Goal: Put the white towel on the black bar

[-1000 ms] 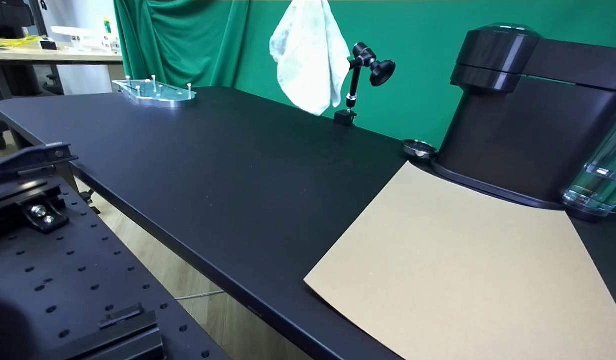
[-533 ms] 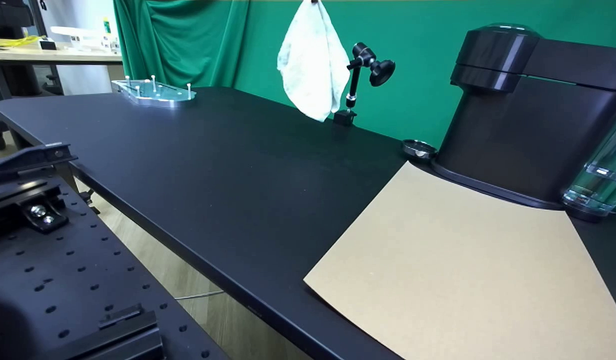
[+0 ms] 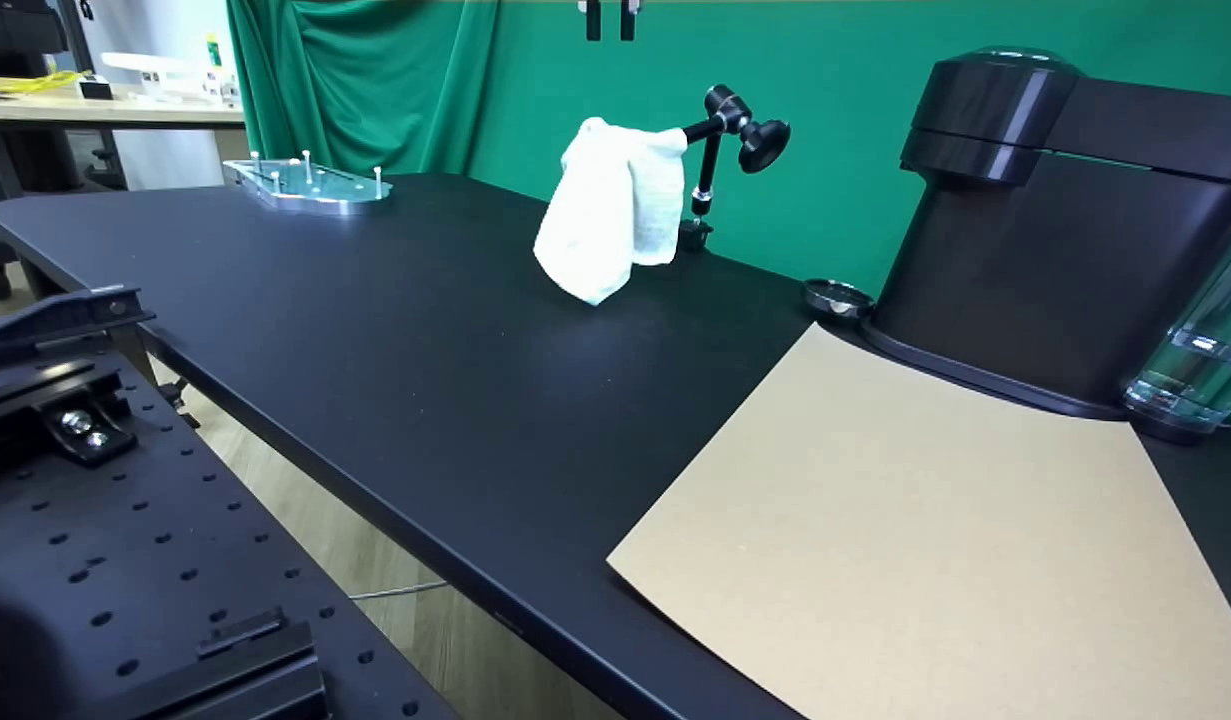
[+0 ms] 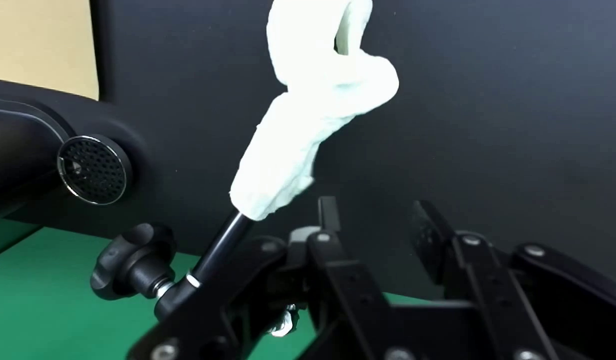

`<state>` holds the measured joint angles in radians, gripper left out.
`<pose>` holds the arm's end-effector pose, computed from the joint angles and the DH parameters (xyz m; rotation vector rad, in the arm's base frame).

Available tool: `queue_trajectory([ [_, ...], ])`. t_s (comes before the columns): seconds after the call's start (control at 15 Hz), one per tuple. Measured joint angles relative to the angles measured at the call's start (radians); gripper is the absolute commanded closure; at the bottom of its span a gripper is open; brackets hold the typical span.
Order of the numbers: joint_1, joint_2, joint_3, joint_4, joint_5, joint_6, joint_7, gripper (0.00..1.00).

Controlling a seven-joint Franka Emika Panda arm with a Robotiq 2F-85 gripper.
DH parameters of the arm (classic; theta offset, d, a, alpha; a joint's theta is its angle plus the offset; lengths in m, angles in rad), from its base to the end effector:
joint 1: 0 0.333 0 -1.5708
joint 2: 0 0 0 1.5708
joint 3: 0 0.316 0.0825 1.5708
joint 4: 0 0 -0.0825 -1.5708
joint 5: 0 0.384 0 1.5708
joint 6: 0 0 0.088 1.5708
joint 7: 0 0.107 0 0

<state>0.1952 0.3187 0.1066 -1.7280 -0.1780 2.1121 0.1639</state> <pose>0.6262 0.1802 0.4051 3.0168 0.3303 0.1435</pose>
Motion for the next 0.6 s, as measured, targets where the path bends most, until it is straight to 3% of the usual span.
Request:
queue_trajectory([
  [0.27,0.006,0.005,0.0,0.008,0.0,-0.029,-0.005,0.02],
  [0.6,0.006,0.001,0.009,-0.037,0.003,-0.024,-0.054,0.0],
])
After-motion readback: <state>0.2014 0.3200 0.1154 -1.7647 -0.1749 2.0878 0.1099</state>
